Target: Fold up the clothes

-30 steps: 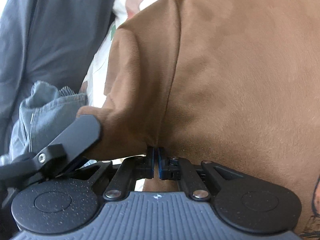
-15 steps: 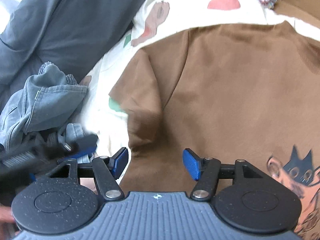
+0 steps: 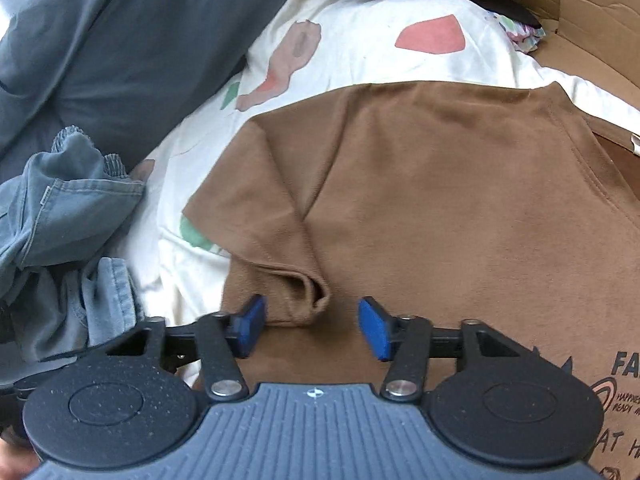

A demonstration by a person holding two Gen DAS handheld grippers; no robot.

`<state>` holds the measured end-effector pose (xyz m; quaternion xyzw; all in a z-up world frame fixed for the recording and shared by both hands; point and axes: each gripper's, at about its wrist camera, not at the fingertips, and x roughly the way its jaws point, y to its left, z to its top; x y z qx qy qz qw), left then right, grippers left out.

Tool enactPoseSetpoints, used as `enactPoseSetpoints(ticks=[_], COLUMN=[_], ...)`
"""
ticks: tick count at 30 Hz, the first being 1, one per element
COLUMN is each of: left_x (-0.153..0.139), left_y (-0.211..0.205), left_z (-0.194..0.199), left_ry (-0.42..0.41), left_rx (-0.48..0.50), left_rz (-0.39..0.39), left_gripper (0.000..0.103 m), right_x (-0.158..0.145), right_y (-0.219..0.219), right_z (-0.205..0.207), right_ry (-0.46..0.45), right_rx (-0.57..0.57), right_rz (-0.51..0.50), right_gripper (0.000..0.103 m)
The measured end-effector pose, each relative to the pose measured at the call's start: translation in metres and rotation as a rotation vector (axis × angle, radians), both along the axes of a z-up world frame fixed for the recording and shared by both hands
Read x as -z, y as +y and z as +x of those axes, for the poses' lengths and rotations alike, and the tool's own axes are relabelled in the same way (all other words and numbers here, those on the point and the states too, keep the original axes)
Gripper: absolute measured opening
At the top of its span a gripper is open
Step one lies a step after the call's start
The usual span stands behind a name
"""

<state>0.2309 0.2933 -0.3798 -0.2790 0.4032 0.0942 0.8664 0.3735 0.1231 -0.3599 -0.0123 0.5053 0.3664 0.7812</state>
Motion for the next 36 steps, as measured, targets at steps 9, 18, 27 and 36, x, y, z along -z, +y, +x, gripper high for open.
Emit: enactPoseSetpoints(ticks=[9, 18, 27, 36], left_x=[-0.002, -0.003, -0.017, -0.050], left_y=[-0.017, -0.020, -0.015, -0.003], left_z=[0.007, 0.005, 0.009, 0.018], left_ry=[0.056, 0.081, 0.098, 0.045], left_rx=[0.081, 0.071, 0.105, 0.056], left_rz=[0.157, 0.196, 0.180, 0.213], left_gripper=[0.017, 0.012, 0.013, 0.024], right_x=[-0.005, -0.012, 0.007, -0.024], right_y=[-0.007, -0.023, -0.045, -0.061], right_z=[0.005, -0.012, -0.015, -0.008], right_ry=[0.023, 0.062, 0.104, 0.040], right_rx=[-0.019, 0.005, 0.055, 0.028], right_rz=[0.001, 0.015, -0.052, -0.028], right_gripper=[0.004, 0.003, 0.009, 0.008])
